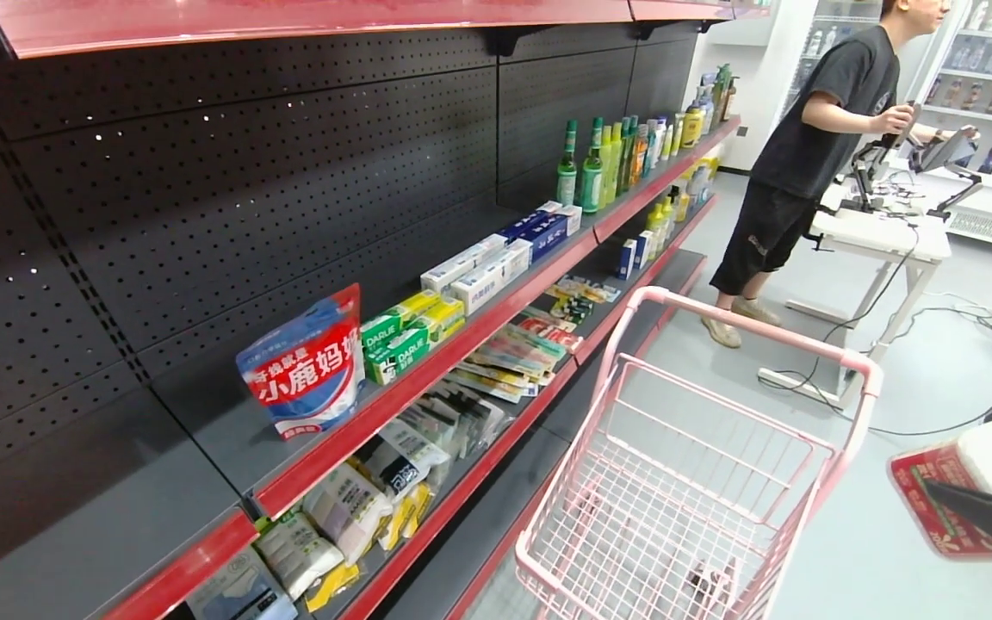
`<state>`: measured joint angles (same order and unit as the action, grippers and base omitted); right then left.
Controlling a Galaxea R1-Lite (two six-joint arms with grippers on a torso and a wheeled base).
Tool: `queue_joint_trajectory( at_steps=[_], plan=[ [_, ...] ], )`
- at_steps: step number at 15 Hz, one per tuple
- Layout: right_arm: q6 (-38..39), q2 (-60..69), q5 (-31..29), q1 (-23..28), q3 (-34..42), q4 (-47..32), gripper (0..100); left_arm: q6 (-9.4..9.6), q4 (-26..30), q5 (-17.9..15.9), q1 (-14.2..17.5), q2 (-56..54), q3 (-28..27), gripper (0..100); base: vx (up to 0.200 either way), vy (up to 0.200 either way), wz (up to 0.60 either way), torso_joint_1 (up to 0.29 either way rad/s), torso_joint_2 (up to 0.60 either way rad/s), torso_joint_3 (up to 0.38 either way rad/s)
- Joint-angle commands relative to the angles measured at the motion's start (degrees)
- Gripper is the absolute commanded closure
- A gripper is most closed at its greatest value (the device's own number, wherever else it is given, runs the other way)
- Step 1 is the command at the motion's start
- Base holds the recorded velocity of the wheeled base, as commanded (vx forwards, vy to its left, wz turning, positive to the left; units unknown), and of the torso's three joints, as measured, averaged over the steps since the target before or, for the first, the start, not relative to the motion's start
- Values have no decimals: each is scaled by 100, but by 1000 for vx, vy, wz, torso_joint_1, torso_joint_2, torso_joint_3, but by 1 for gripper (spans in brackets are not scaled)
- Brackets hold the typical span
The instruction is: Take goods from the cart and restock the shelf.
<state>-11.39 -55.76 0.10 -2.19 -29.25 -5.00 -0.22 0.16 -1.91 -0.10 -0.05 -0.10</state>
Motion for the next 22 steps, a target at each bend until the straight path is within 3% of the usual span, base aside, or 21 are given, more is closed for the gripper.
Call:
queue_joint_trajectory(
  at_steps=[1, 3, 10, 18, 22],
  plan=[
    [-4, -40, 8, -9, -2, 8, 100, -4, 2, -2, 1, 5, 1, 0, 0, 0, 0, 80, -183, -100],
    [-4, -31, 8, -18, 24, 8, 100, -4, 2, -2, 1, 5, 1, 0, 0, 0, 0, 0, 0, 0],
    [-13, -40, 8, -18, 42, 8, 100, -4, -7, -2, 1, 5, 1, 0, 0, 0, 600, 2, 0, 3],
    [-4, 118, 43, -528, 94, -10, 100, -4, -7, -2, 1, 5, 1, 0, 0, 0, 600, 1, 1, 2],
    [-13, 443, 25, -783, 516, -28, 100, -4, 2, -2, 1, 5, 1, 0, 0, 0, 600, 2, 4, 2]
  ],
)
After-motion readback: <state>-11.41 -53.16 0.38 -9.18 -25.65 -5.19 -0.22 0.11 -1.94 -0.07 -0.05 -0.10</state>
